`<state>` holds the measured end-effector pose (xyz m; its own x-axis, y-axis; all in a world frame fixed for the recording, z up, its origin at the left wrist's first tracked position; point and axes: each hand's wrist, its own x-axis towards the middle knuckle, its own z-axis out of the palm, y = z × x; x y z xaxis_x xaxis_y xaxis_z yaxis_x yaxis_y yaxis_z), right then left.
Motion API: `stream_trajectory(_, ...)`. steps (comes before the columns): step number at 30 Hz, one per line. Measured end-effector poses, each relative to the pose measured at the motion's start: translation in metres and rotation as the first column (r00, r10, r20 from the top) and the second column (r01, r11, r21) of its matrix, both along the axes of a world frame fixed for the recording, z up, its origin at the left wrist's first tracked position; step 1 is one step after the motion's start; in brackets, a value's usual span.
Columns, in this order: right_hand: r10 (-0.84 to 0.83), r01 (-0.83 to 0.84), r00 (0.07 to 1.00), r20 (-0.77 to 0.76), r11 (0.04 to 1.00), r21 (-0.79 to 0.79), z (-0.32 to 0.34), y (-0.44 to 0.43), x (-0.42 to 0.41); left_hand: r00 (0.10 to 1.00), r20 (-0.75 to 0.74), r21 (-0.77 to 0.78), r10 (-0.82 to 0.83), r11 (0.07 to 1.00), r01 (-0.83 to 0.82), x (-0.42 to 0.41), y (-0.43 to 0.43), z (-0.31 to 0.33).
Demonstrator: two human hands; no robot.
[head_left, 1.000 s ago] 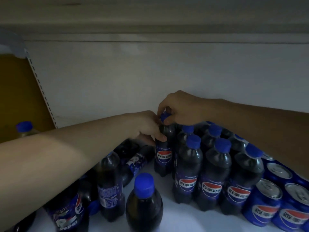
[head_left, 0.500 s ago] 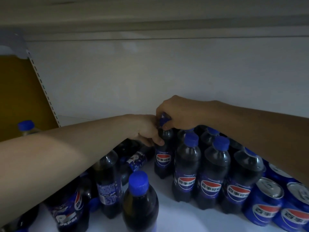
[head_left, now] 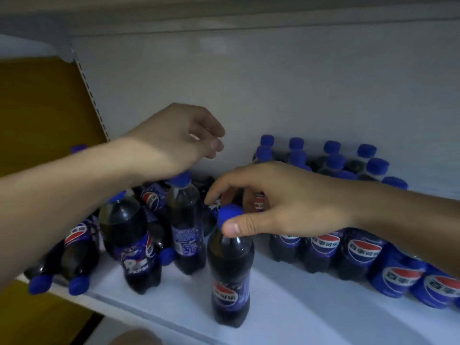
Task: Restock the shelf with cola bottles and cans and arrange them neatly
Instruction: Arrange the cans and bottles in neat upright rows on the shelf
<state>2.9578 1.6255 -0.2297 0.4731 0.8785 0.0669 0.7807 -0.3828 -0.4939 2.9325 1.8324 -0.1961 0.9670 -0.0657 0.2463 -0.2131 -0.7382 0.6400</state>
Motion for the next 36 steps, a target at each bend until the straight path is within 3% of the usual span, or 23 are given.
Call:
stream_trajectory(4, -0.027, 0.016, 0.988, 0.154, 0.998, 0.067, -0.019, 0.005, -0.013, 0.998, 0.034, -0.251, -0.058, 0.966, 0.065, -0.049, -0.007, -0.045)
stream_trajectory(8, -0.144, 0.096, 0.959, 0.245, 0.975, 0.198, -0.033, -0.001, -0.023, 0.991, 0.015, -0.518, -0.134, 0.847, 0.122, -0.077, -0.019, -0.097)
stream_trajectory(11, -0.247, 0.175, 0.941, 0.23, 0.94, 0.294, -0.042, -0.004, -0.027, 0.964, 0.065, -0.522, -0.259, 0.814, 0.254, -0.088, -0.03, -0.133)
stream_trajectory(13, -0.277, 0.211, 0.944, 0.178, 0.924, 0.32, -0.047, -0.003, -0.026, 0.965, 0.042, -0.512, -0.258, 0.824, 0.243, -0.082, -0.032, -0.159)
stream_trajectory(17, -0.303, 0.244, 0.943, 0.139, 0.911, 0.332, -0.047, 0.002, -0.023, 0.996, -0.032, -0.486, -0.085, 0.872, 0.059, -0.06, -0.044, -0.212)
stream_trajectory(23, -0.427, 0.358, 0.869, 0.25, 0.891, 0.278, -0.048, 0.002, -0.005, 0.986, 0.018, -0.502, 0.166, 0.855, -0.135, -0.017, -0.076, -0.239)
stream_trajectory(25, -0.533, 0.4, 0.818, 0.215, 0.797, 0.452, -0.061, -0.001, -0.006, 0.98, 0.058, -0.471, 0.191, 0.871, -0.141, -0.003, -0.08, -0.239)
stream_trajectory(27, -0.638, 0.371, 0.758, 0.136, 0.594, 0.714, -0.084, -0.003, -0.014, 0.969, 0.117, -0.454, 0.217, 0.879, -0.143, 0.008, -0.08, -0.241)
stream_trajectory(29, -0.673, 0.334, 0.739, 0.039, 0.415, 0.846, -0.119, -0.006, -0.026, 0.961, 0.135, -0.455, 0.242, 0.877, -0.157, 0.014, -0.083, -0.247)
stream_trajectory(32, -0.663, 0.421, 0.736, -0.136, 0.291, 0.859, -0.174, -0.004, -0.041, 0.963, 0.123, -0.466, 0.238, 0.871, -0.156, 0.017, -0.085, -0.253)
stream_trajectory(36, -0.669, 0.556, 0.69, -0.276, 0.246, 0.794, -0.219, -0.007, -0.039, 0.967, 0.148, -0.45, 0.205, 0.885, -0.119, 0.022, -0.084, -0.258)
